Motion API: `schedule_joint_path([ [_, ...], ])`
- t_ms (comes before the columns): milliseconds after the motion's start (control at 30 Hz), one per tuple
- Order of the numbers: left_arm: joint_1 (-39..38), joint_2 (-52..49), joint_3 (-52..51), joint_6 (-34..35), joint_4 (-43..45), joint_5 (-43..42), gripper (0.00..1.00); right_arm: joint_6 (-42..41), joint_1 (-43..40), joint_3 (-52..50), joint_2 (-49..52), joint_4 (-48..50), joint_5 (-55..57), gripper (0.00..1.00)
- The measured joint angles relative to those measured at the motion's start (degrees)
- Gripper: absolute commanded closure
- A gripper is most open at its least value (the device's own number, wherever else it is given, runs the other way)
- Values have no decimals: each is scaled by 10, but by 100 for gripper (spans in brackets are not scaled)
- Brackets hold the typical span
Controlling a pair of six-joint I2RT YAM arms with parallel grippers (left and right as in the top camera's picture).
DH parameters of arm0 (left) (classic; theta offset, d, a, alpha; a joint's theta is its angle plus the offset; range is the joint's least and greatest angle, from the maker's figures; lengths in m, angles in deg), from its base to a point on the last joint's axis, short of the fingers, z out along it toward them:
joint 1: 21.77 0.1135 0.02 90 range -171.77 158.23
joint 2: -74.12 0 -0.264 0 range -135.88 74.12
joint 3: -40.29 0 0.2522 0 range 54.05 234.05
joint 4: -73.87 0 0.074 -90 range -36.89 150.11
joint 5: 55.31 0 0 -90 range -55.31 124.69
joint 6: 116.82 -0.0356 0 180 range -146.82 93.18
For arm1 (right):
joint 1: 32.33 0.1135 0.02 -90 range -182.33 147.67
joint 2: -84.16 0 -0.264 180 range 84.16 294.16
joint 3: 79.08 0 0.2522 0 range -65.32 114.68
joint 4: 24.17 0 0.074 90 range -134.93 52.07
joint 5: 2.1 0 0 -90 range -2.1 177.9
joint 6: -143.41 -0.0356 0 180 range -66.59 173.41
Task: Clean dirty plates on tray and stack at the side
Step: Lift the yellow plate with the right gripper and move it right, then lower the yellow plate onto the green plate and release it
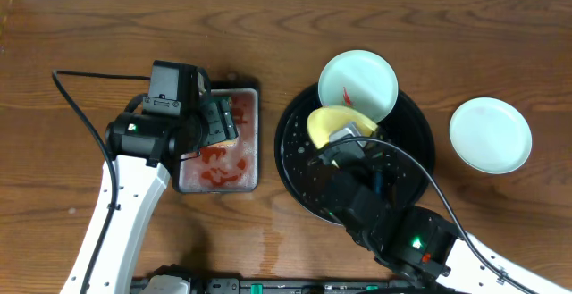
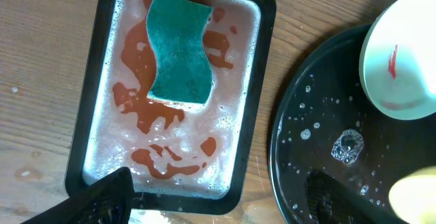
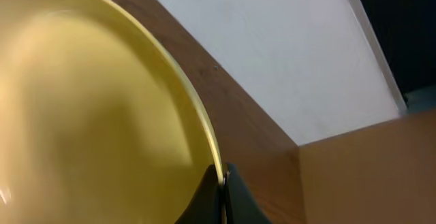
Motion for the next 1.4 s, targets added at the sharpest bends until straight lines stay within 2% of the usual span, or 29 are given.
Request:
schedule_joint_path([
  [200,0,0,0,0,0,0,19,-9,-2,0,4,5,-18,99],
  [367,0,0,0,0,0,0,19,-35,-19,0,5,-32,-3,99],
  [467,0,0,0,0,0,0,19,-90,-34,0,5,-53,-22,99],
  [567,0,0,0,0,0,0,19,-185,-75,0,5,-79,-85,99],
  [667,0,0,0,0,0,0,19,-272,-155,0,6,-86,-192,99],
  [800,0,0,0,0,0,0,19,-322,-283,1,6,-86,-302,99],
  [1000,0,0,0,0,0,0,19,-348,-551,2,6,-78,-471,99],
  [1167,0,0,0,0,0,0,19,-358,-768,2,24,-55,-569,99],
  [1267,0,0,0,0,0,0,19,-361,-876,3,57,-39,-605,99],
  [1400,0,0,0,0,0,0,19,-363,-962,3,124,3,-627,99],
])
